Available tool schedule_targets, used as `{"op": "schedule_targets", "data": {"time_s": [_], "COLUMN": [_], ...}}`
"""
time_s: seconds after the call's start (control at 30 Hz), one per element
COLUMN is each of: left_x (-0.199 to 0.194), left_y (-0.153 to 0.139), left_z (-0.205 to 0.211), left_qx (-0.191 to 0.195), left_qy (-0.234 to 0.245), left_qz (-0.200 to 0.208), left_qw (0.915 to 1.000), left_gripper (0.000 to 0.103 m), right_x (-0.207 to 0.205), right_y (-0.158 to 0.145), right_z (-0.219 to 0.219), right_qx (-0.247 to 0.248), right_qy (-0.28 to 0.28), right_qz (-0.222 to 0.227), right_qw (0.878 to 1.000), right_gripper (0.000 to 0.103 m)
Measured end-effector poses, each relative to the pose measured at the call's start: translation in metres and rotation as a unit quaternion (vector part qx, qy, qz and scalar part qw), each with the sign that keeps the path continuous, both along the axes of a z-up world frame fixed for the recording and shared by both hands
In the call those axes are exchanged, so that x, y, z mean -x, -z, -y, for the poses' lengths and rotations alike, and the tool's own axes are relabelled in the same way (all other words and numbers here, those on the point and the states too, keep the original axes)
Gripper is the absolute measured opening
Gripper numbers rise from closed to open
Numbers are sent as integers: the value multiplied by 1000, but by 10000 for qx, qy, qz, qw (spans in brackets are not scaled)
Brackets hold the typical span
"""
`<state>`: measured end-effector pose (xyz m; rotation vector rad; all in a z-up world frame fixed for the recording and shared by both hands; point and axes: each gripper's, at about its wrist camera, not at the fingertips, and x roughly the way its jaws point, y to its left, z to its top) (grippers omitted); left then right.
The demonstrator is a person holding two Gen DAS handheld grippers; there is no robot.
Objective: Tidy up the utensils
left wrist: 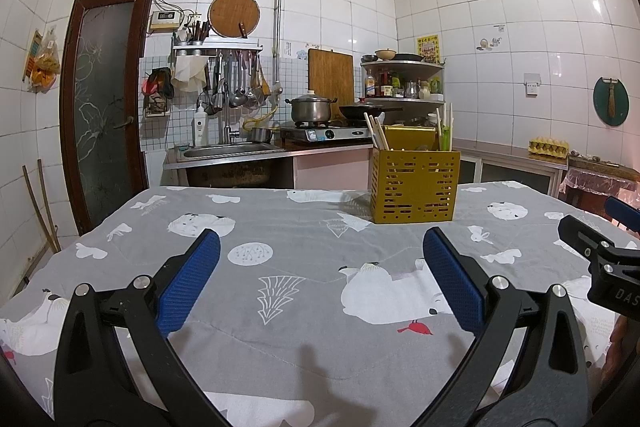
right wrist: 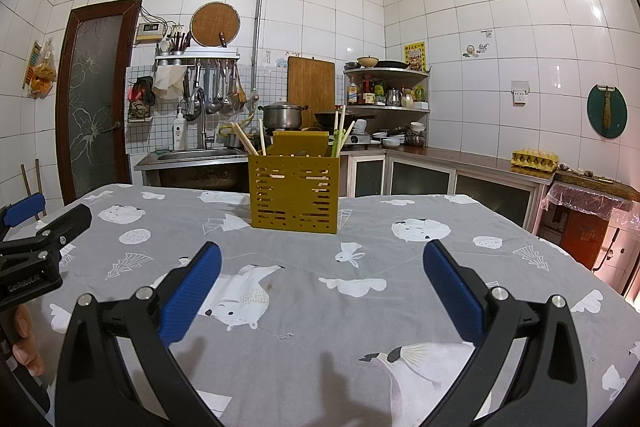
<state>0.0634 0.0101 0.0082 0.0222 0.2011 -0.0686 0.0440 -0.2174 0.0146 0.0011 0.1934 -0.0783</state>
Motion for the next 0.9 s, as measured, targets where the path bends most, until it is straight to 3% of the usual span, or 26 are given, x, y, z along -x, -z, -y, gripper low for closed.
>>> {"op": "schedule_targets", "data": {"time_s": [0.9], "left_x": [2], "left_y": [-3], "left_z": [-1], "left_qx": [26], "left_qy": [10], "left_qz": [60], "left_qw": [10000], "left_gripper": [98], "right_x": [0], "right_y": [0], "right_z": [0], "right_qx": [0], "right_qy": [1], "right_qz": [3], "right_qw": [10000], "right_gripper": [99]}}
